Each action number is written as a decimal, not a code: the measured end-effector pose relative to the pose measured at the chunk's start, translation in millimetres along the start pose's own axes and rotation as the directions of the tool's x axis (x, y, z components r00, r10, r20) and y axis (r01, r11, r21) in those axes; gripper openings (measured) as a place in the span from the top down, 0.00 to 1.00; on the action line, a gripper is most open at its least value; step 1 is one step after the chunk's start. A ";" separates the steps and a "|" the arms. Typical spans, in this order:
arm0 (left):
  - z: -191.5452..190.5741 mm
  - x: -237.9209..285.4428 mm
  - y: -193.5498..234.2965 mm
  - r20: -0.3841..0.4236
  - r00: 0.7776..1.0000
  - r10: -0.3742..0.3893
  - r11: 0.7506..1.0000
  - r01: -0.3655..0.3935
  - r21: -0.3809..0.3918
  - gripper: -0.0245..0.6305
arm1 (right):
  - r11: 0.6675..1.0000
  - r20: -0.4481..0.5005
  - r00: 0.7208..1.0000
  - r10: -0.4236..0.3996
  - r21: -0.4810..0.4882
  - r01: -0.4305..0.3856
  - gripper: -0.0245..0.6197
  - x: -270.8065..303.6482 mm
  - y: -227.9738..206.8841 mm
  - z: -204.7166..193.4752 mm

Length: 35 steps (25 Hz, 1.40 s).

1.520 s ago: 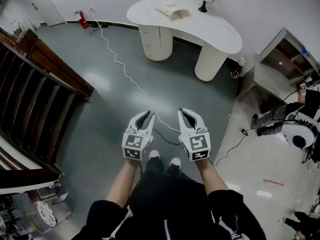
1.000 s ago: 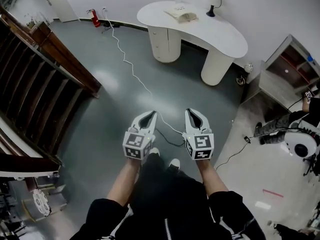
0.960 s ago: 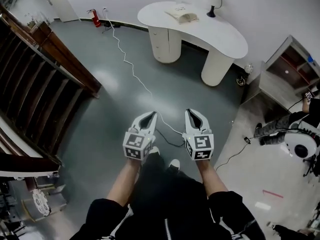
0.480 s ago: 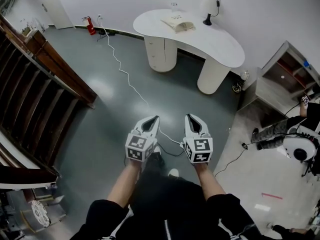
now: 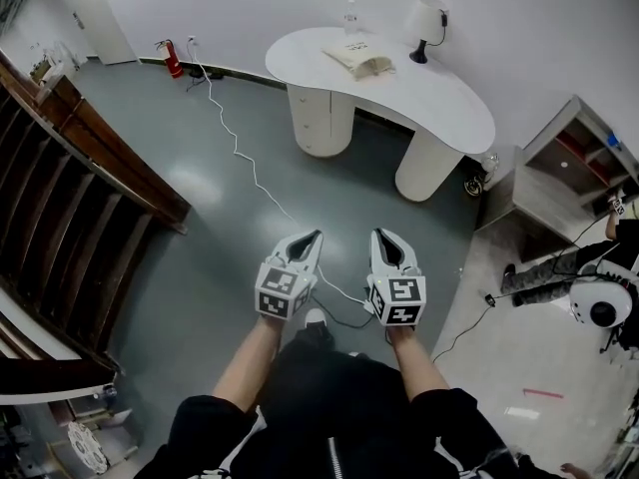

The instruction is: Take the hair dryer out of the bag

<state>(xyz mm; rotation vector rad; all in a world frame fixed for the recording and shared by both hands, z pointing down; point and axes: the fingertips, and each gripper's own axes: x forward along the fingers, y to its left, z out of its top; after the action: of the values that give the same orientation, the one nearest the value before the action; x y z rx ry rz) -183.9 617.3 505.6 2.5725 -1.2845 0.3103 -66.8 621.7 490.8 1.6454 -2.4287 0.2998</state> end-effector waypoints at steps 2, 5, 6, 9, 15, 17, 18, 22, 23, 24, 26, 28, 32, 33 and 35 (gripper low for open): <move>3.7 3.1 14.2 0.001 1.000 0.000 1.000 0.000 0.004 0.94 | 1.000 -0.003 1.000 -0.006 0.001 0.006 0.95 13.2 4.5 1.7; 2.0 8.8 31.4 -0.007 1.000 -0.014 1.000 0.014 0.009 0.94 | 1.000 -0.003 1.000 -0.014 0.003 0.014 0.95 28.2 11.3 3.2; 2.3 10.4 36.8 -0.008 1.000 -0.019 1.000 0.019 0.009 0.94 | 1.000 -0.003 1.000 -0.018 0.005 0.018 0.95 32.5 13.5 3.9; 2.6 13.5 50.7 -0.012 0.999 -0.031 0.999 0.031 0.009 0.94 | 1.000 -0.012 1.000 -0.028 0.013 0.029 0.95 42.2 19.3 4.2; -2.1 19.9 62.2 -0.029 0.998 -0.058 0.998 0.058 -0.006 0.94 | 0.998 -0.041 0.998 -0.048 0.029 0.049 0.95 52.9 19.5 -4.5; -5.5 21.9 64.7 -0.038 0.997 -0.065 0.998 0.065 -0.013 0.94 | 0.998 -0.045 0.997 -0.055 0.031 0.056 0.95 54.8 19.9 -5.8; -6.3 23.4 65.4 -0.040 0.997 -0.069 0.998 0.069 -0.014 0.94 | 0.998 -0.047 0.997 -0.058 0.034 0.060 0.95 55.6 19.8 -5.7; -6.0 31.7 65.8 -0.043 0.995 -0.084 0.996 0.084 -0.011 0.94 | 0.996 -0.039 0.997 -0.063 0.056 0.065 0.95 60.9 15.8 -2.3; -6.0 34.2 66.9 -0.043 0.995 -0.086 0.996 0.086 -0.009 0.94 | 0.997 -0.037 0.997 -0.063 0.052 0.064 0.95 63.4 15.1 -1.5; -6.2 36.4 68.4 -0.044 0.995 -0.088 0.996 0.088 -0.008 0.94 | 0.997 -0.036 0.997 -0.062 0.049 0.064 0.95 66.2 15.0 -1.0; -6.2 41.2 72.0 -0.049 0.995 -0.092 0.996 0.092 -0.007 0.94 | 0.997 -0.034 0.998 -0.061 0.052 0.062 0.95 72.7 14.2 0.0; -3.5 48.4 76.5 -0.051 0.994 -0.094 0.996 0.094 -0.002 0.94 | 0.996 -0.034 0.998 -0.060 0.056 0.062 0.95 81.0 10.3 1.7; 7.5 64.2 85.1 -0.055 0.995 -0.088 0.996 0.089 0.008 0.94 | 0.996 -0.038 0.998 -0.055 0.068 0.058 0.95 98.3 -0.4 6.0; 8.6 68.2 88.1 -0.056 0.995 -0.087 0.996 0.088 0.011 0.94 | 0.996 -0.038 0.998 -0.054 0.069 0.056 0.95 103.4 -2.6 6.6; 7.6 77.5 95.4 -0.061 0.995 -0.085 0.996 0.086 0.015 0.94 | 0.996 -0.041 0.998 -0.049 0.073 0.052 0.95 114.8 -6.9 6.5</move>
<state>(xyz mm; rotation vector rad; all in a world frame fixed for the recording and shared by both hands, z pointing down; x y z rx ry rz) -214.4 501.3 533.4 2.6034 -1.1525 0.3807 -102.5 515.1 516.0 1.7116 -2.3703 0.4145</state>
